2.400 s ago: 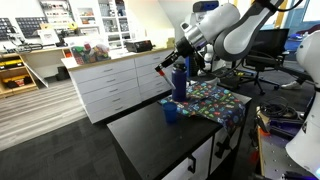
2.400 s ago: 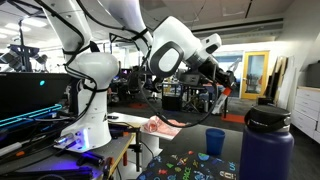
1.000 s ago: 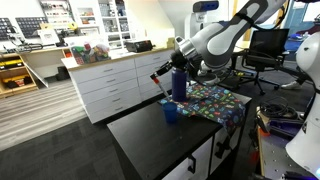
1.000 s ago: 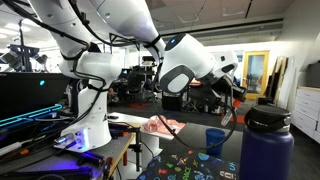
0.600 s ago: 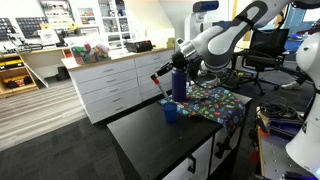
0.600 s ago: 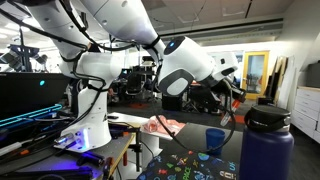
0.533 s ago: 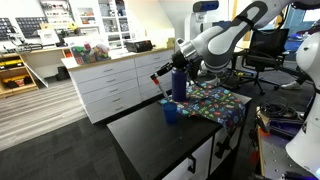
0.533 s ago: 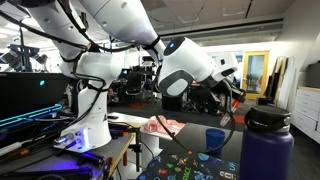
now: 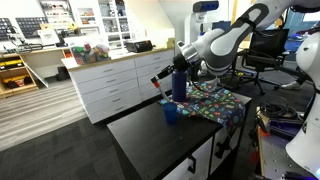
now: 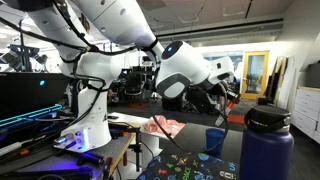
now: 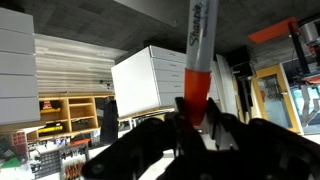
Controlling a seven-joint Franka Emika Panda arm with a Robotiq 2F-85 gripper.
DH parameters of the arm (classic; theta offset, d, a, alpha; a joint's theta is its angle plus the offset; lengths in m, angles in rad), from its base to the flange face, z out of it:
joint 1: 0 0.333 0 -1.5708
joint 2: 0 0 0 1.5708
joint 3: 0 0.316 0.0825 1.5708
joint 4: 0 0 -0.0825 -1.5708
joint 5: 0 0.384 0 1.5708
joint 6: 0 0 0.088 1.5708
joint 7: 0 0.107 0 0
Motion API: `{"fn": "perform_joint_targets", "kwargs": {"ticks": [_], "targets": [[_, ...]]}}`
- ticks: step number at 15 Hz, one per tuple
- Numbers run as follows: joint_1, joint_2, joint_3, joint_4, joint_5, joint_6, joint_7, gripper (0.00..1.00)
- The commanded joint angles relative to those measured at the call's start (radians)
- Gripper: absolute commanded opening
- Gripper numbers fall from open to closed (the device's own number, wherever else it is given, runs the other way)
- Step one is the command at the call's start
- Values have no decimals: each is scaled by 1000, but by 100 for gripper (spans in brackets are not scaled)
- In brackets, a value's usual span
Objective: Pick up the pen from the countertop and put it in the blue cup.
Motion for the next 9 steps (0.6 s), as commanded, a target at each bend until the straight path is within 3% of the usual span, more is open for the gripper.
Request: {"fn": "perform_joint_targets", "kwargs": {"ticks": [1,9], "targets": [[-27,-45,7,-36,-3,-1,-35,5],[-55,-76,-33,-65,-45,-1,-99,5]]}}
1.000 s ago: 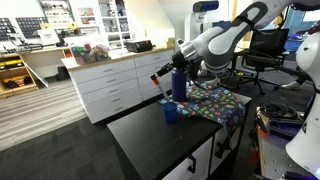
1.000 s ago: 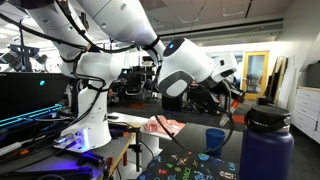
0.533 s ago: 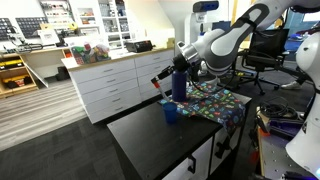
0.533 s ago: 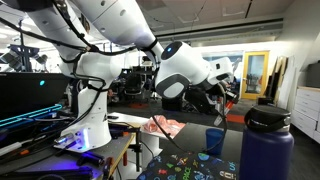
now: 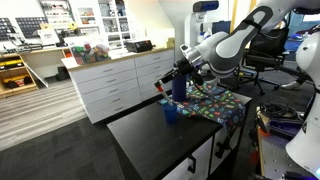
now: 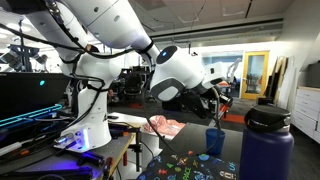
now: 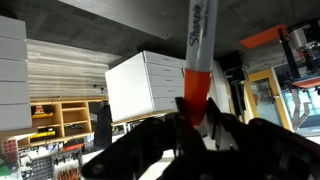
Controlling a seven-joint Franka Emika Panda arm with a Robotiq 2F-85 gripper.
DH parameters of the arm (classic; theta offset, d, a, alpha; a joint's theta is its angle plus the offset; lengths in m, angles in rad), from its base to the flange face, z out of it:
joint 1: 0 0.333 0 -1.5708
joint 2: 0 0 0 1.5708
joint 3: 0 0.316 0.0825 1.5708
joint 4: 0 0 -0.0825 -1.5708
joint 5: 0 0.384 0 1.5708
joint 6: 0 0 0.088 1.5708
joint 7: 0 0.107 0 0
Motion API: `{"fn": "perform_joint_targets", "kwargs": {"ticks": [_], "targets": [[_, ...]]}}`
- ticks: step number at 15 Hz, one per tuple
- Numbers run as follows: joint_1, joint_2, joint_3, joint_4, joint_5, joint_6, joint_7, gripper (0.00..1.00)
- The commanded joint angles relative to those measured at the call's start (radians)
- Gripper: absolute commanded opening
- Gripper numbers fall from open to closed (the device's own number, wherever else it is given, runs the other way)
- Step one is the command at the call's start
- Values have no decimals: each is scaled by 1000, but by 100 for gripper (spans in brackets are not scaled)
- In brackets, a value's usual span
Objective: Pick up the pen from the countertop and put it in the blue cup.
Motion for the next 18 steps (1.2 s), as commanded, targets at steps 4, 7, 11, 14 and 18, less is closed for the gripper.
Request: {"fn": "perform_joint_targets", "kwargs": {"ticks": [4,7,11,14,18], "targets": [[-10,-92,-52,2,-34,0,-97,5],[3,-131,-80,12,-43,0,-126,5],[26,-199,-133,36,-51,-1,-186,5],[57,-249,-170,69,-51,-1,-234,5],[117,-305,-211,124,-38,-1,-283,46]]}}
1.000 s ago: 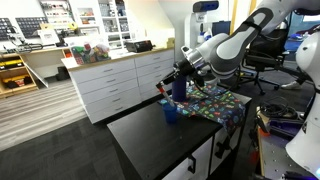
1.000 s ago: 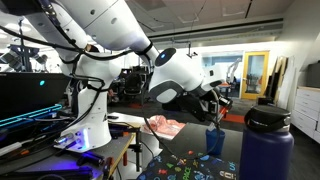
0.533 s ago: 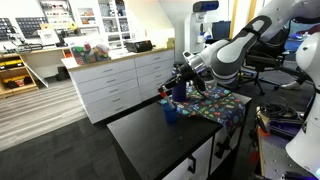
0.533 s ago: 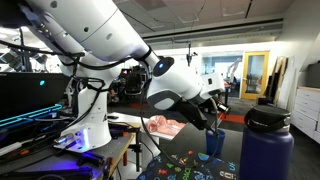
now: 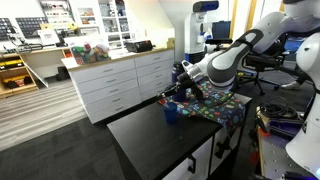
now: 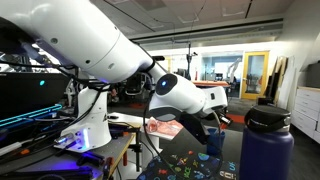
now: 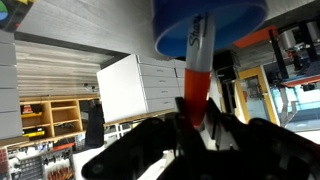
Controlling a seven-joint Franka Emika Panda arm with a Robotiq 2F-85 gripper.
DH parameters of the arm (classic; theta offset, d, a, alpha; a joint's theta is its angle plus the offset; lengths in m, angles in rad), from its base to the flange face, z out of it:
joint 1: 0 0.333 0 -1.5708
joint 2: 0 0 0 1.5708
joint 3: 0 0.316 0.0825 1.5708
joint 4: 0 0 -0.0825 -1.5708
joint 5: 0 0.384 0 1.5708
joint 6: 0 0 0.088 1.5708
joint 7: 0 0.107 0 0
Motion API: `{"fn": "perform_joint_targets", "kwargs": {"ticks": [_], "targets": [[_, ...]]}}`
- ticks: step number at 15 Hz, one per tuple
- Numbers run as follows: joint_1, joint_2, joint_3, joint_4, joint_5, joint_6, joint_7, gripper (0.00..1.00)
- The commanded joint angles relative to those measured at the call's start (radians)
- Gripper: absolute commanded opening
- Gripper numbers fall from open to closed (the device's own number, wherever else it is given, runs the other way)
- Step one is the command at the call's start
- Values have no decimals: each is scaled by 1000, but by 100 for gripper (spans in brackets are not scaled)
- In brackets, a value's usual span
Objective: Pick up the pen from the countertop and put it in the blue cup.
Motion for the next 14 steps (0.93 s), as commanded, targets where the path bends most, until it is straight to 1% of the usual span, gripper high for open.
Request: {"fn": "perform_joint_targets", "kwargs": {"ticks": [1,2,5,9,11,14], "targets": [[67,-84,-34,70,4,-1,-61,48],[80,-91,-38,83,7,-1,-66,53],[106,-94,-37,104,8,-1,-78,73],[112,-24,-2,100,34,-1,-57,98],[131,42,22,90,89,-1,-22,100],[178,172,64,90,224,-2,38,100]]}}
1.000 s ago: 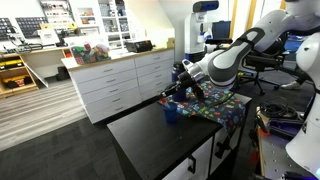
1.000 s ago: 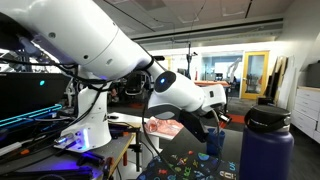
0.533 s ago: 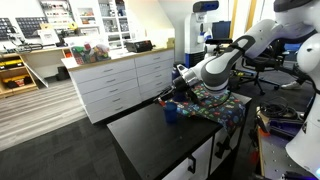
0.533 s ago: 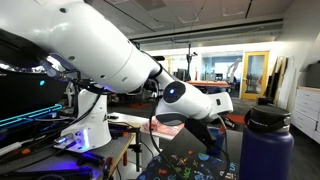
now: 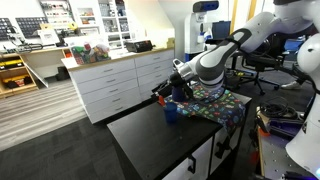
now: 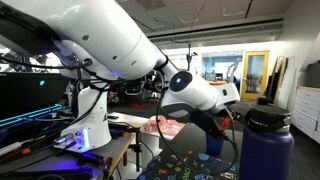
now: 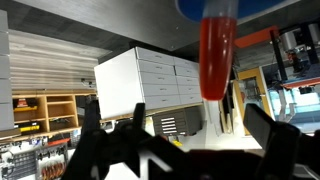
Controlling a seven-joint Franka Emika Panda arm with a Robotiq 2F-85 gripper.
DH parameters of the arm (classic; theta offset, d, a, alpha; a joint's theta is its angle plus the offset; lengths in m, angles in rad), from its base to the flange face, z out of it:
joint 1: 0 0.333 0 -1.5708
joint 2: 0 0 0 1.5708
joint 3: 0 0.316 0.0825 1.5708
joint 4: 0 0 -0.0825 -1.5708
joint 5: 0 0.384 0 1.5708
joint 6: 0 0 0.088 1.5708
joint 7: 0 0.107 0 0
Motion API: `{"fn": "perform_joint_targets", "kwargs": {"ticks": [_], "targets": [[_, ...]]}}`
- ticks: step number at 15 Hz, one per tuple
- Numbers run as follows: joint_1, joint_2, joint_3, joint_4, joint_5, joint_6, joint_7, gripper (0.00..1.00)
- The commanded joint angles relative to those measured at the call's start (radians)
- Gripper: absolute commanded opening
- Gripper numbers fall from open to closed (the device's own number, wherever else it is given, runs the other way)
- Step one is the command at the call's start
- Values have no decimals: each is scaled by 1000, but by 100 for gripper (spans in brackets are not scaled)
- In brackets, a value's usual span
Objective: Pick up the pen from the countertop and put it in the blue cup.
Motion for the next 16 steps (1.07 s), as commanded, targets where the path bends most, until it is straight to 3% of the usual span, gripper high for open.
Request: {"fn": "perform_joint_targets", "kwargs": {"ticks": [1,7,12,16], "targets": [[85,215,45,-4,170,0,102,100],[284,504,98,-5,639,0,108,100],[561,755,27,-31,1018,-16,138,100],[748,947,-71,-36,1229,-120,127,100]]}}
